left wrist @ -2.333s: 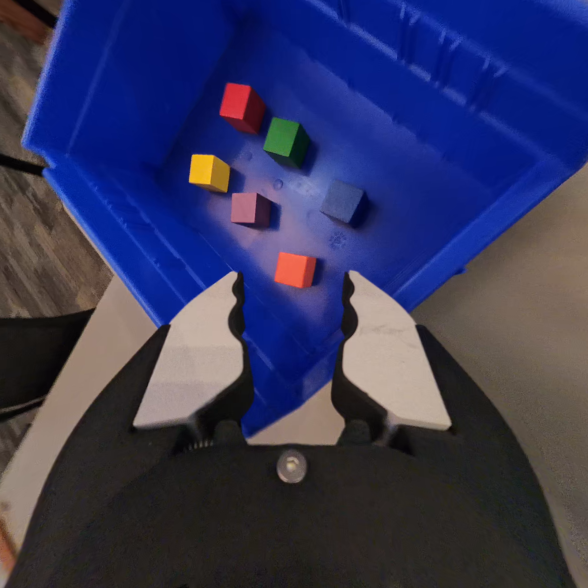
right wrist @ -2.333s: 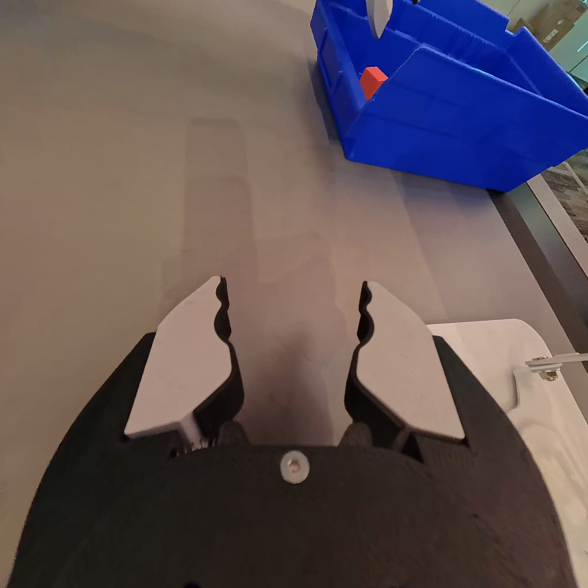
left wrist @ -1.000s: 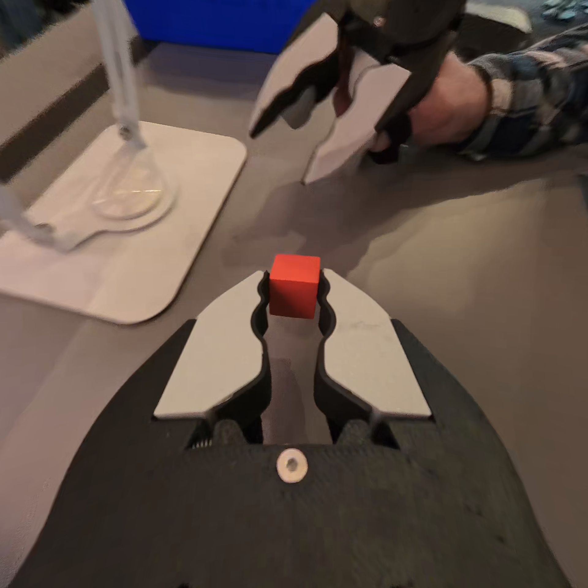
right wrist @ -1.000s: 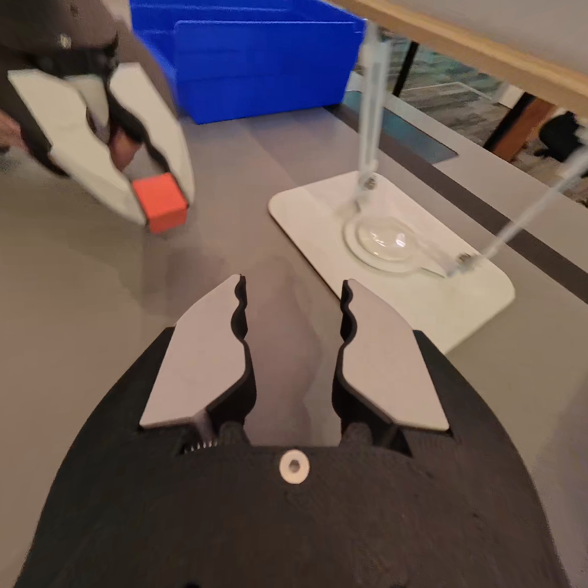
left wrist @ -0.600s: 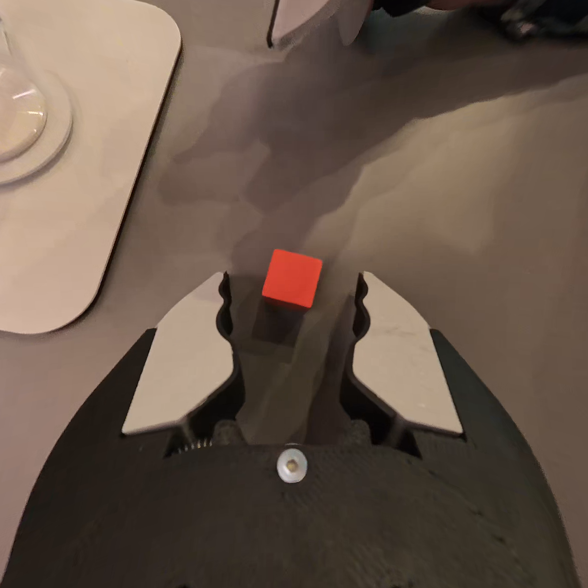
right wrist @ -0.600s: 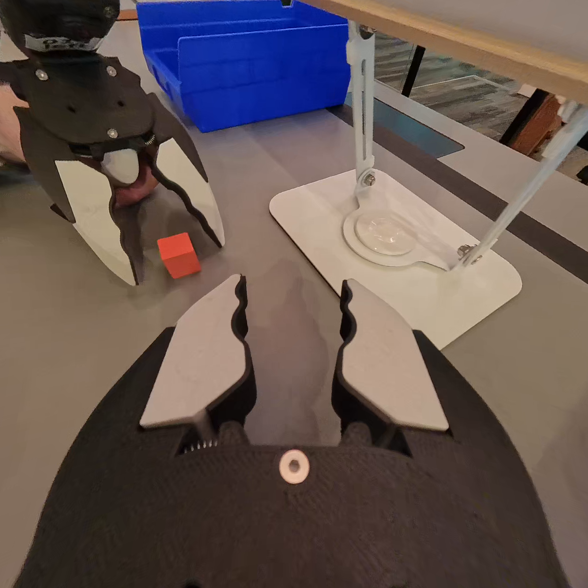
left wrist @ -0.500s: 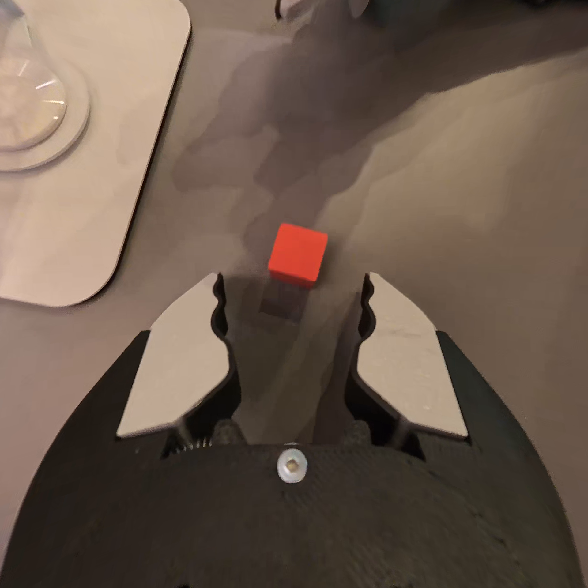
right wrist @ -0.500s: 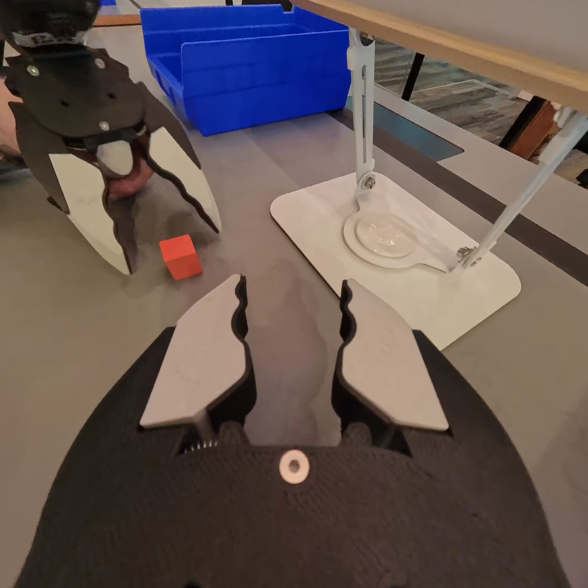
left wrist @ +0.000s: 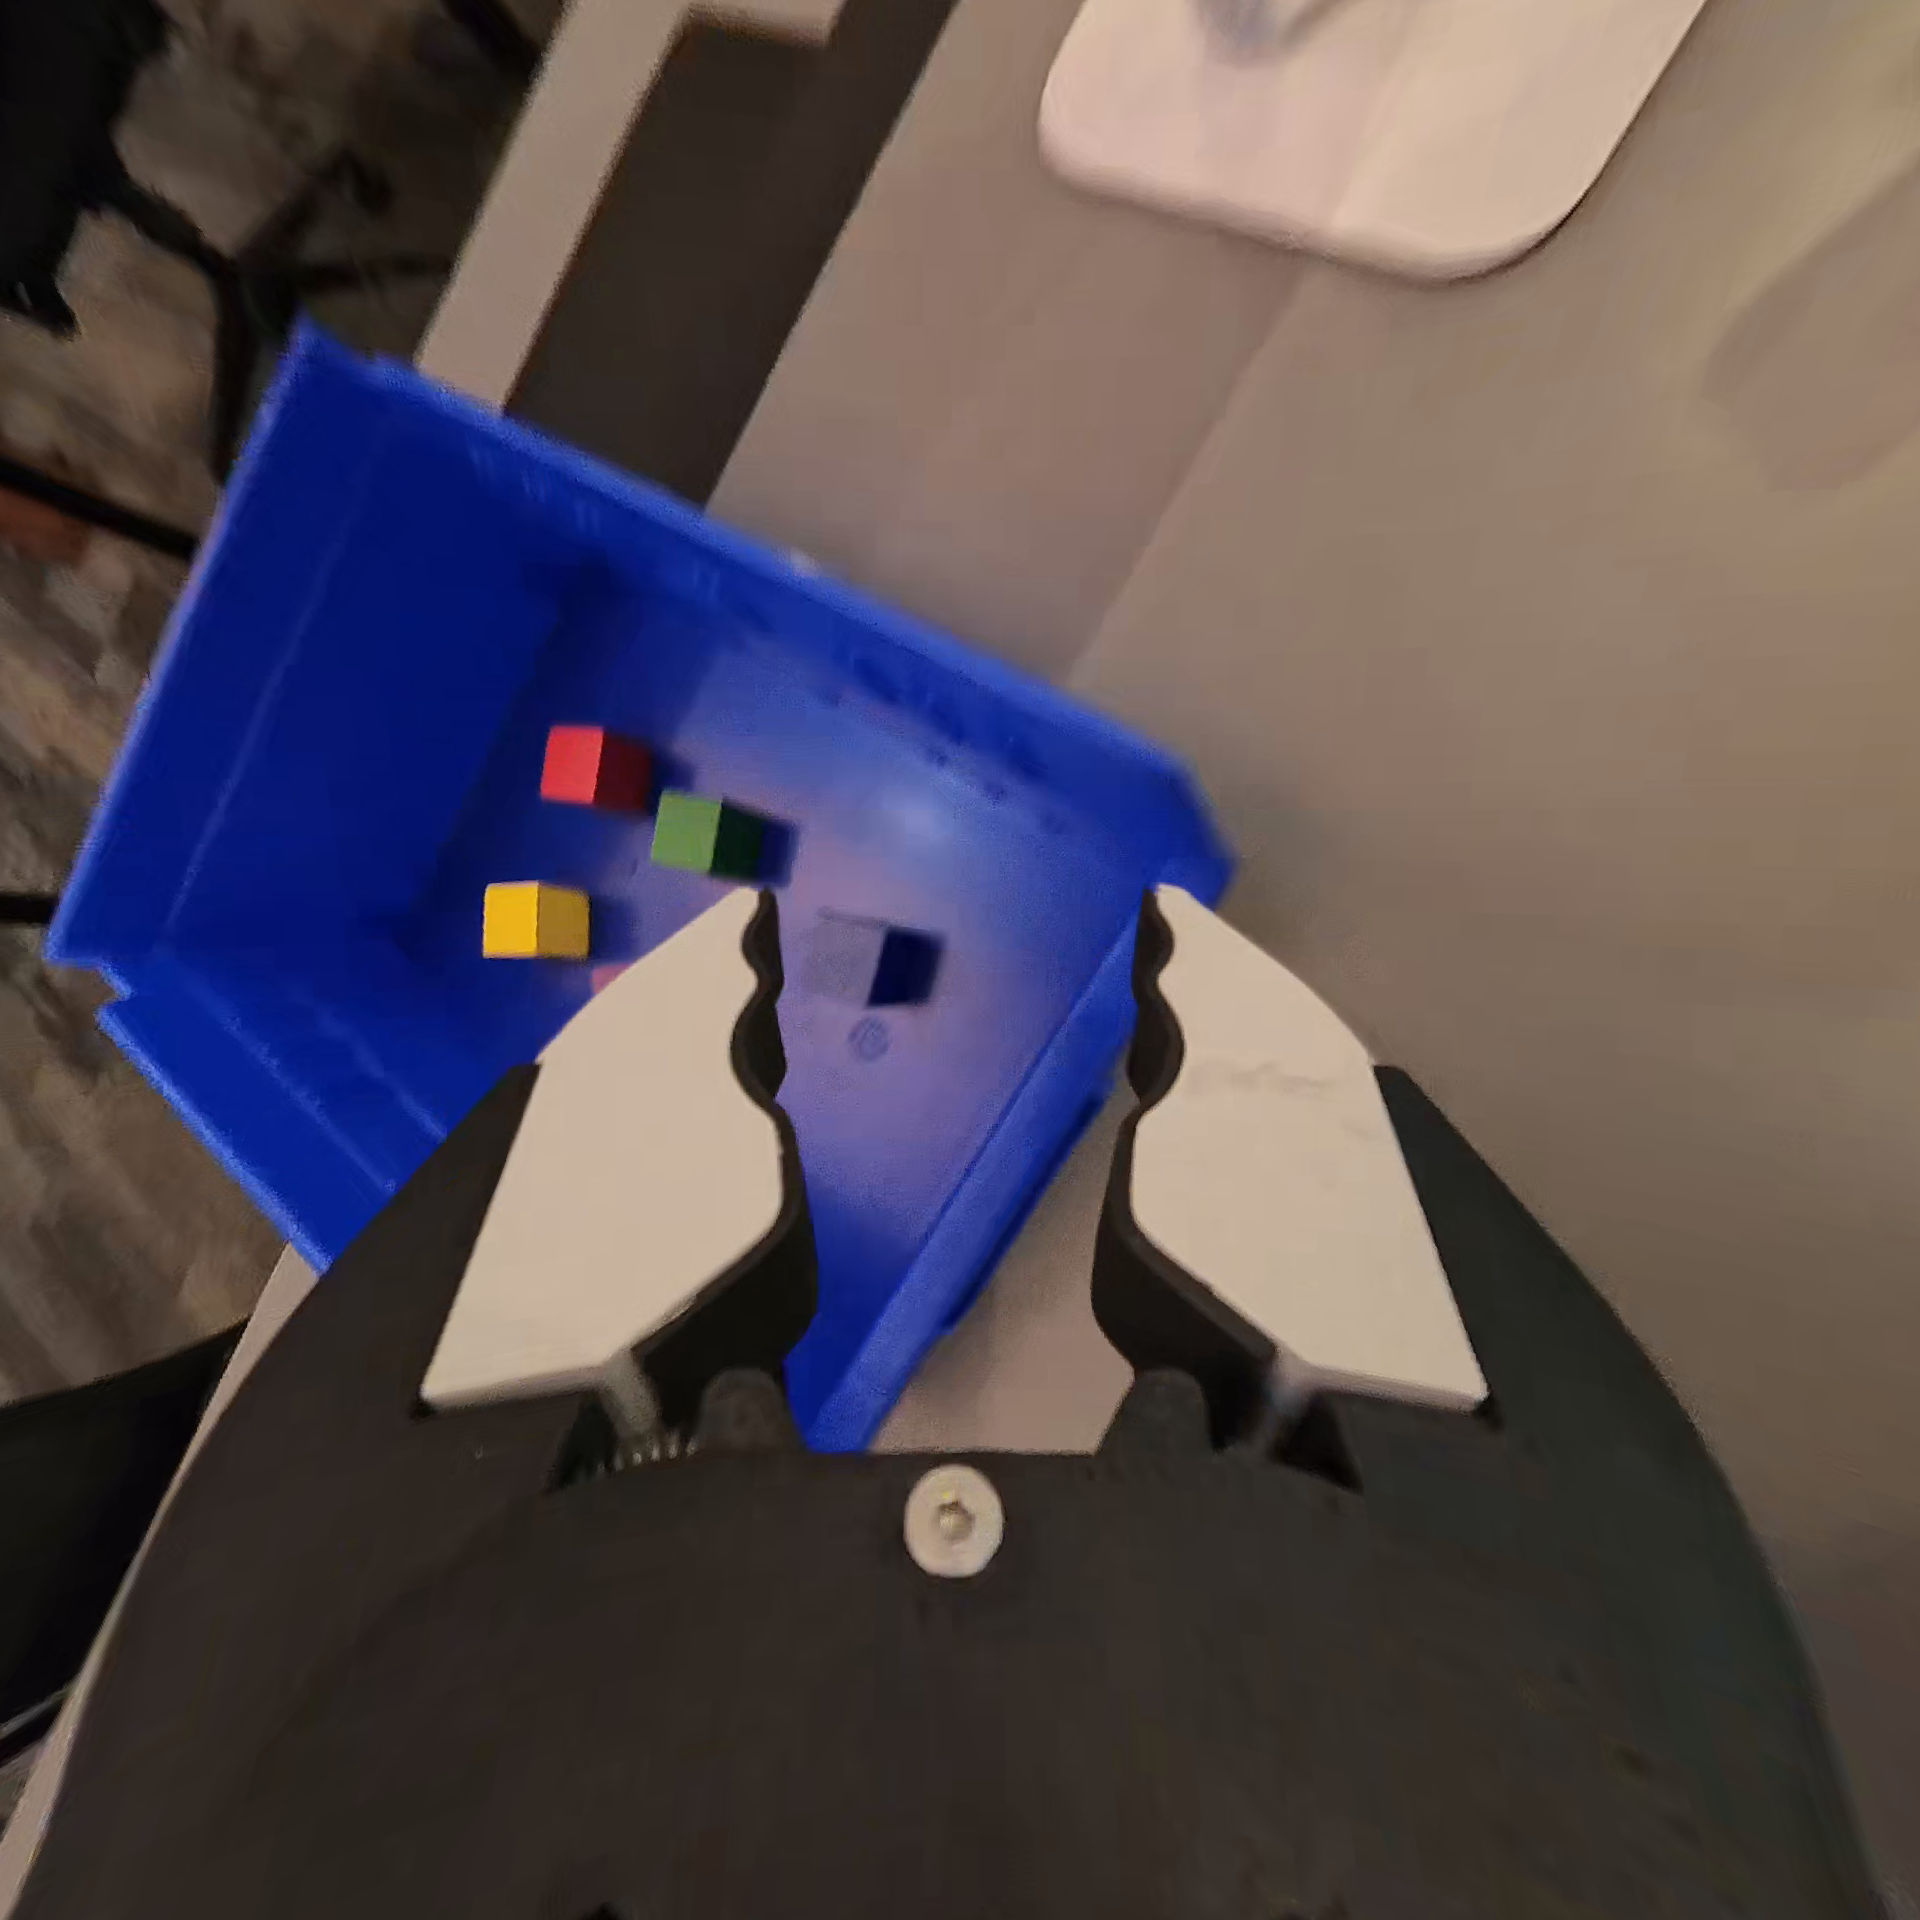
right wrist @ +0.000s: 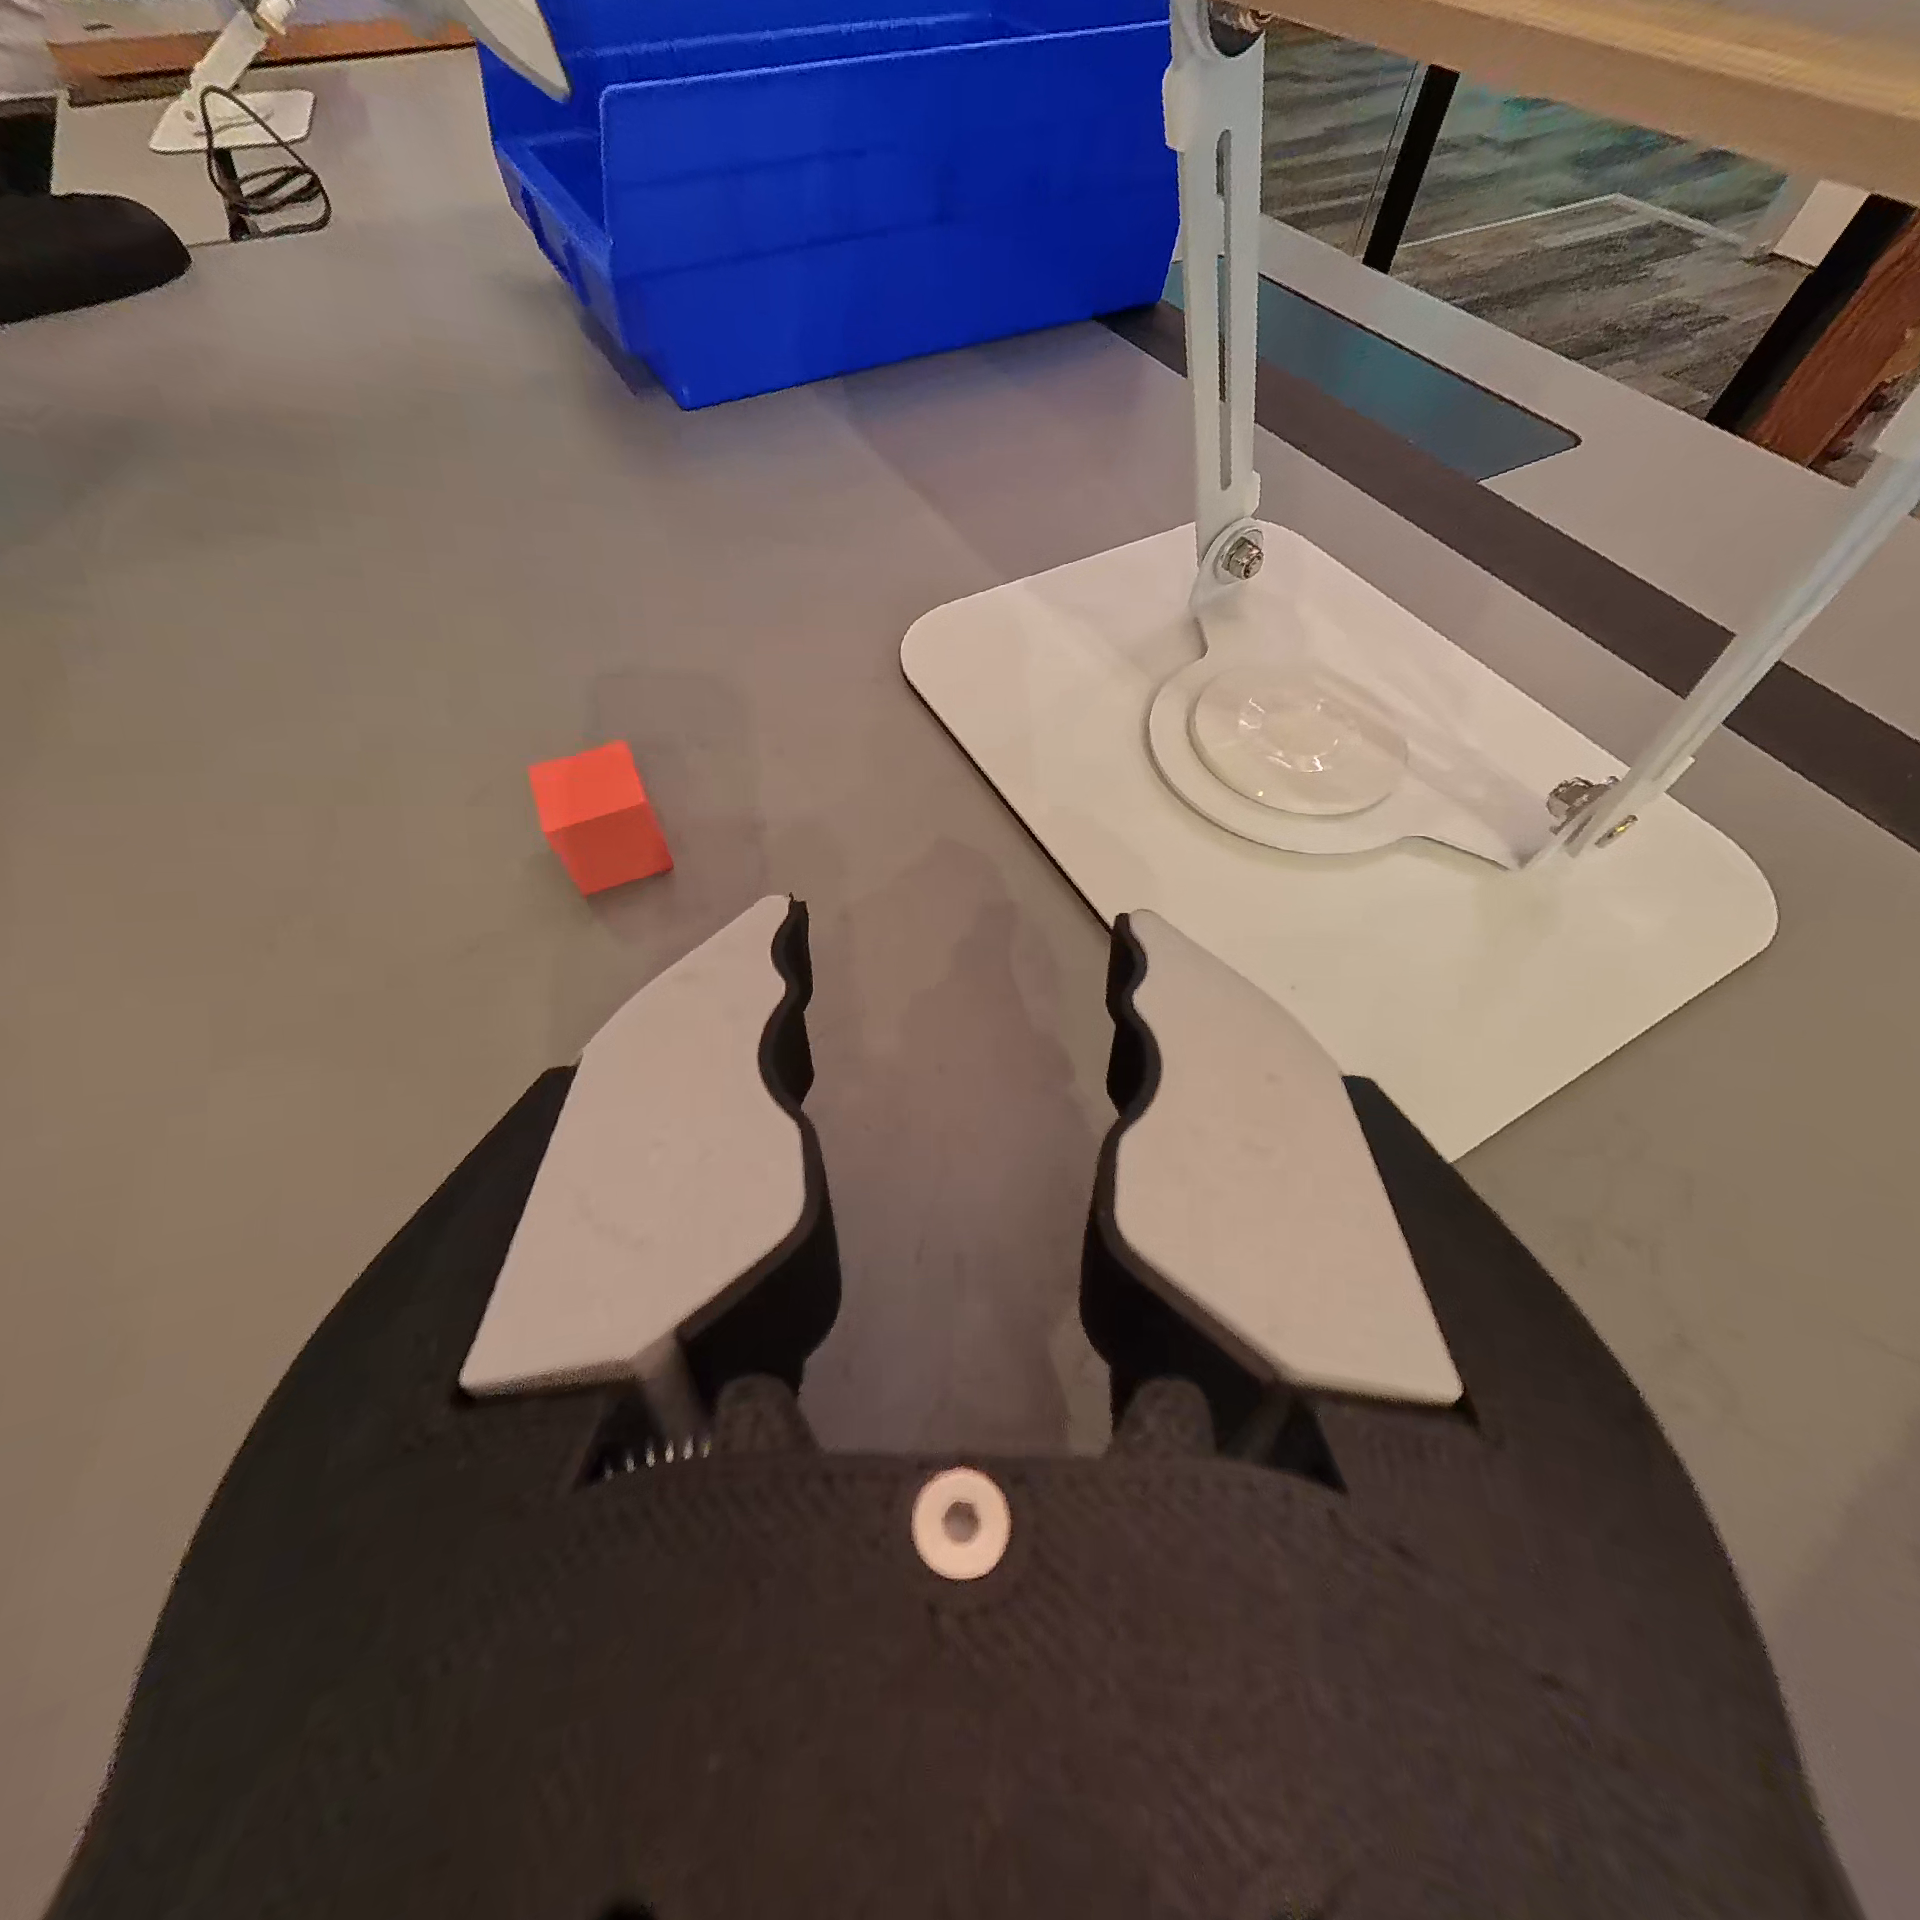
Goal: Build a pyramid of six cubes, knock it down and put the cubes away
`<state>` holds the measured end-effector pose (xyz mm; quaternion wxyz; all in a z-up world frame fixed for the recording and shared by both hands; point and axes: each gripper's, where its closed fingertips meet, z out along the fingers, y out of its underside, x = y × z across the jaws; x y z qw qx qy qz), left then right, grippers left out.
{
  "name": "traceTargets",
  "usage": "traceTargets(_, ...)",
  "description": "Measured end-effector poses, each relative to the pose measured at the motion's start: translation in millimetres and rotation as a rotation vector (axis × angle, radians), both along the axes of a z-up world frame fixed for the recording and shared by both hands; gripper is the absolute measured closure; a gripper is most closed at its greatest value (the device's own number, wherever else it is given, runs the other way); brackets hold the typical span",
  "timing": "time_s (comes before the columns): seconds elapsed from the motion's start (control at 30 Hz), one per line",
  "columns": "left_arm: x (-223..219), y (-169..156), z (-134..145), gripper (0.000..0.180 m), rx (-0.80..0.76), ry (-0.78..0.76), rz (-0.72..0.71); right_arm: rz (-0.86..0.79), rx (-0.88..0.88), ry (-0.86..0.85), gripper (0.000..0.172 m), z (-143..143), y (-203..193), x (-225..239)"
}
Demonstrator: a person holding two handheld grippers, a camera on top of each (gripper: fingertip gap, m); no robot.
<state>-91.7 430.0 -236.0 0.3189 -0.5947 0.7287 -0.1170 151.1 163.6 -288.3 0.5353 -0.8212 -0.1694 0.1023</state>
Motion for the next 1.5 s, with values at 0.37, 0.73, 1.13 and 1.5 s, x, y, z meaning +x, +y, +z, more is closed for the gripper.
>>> traceTargets(0.37,-2,66,-78,0.126,-0.034,0.325,-0.02,0.023,-0.025,0.003,0.118,-3,0,-3)
traceTargets(0.73,3,73,-97,0.152,-0.072,0.442,-0.049,0.035,-0.032,-0.01,0.118,-5,-1,-5)
traceTargets(1.13,20,-86,-1,0.152,0.103,0.245,-0.179,0.043,-0.039,-0.027,0.12,-7,-1,-7)
traceTargets(1.5,104,-223,-93,0.152,-0.103,0.302,-0.46,0.054,-0.041,-0.041,0.121,-8,-2,-9)
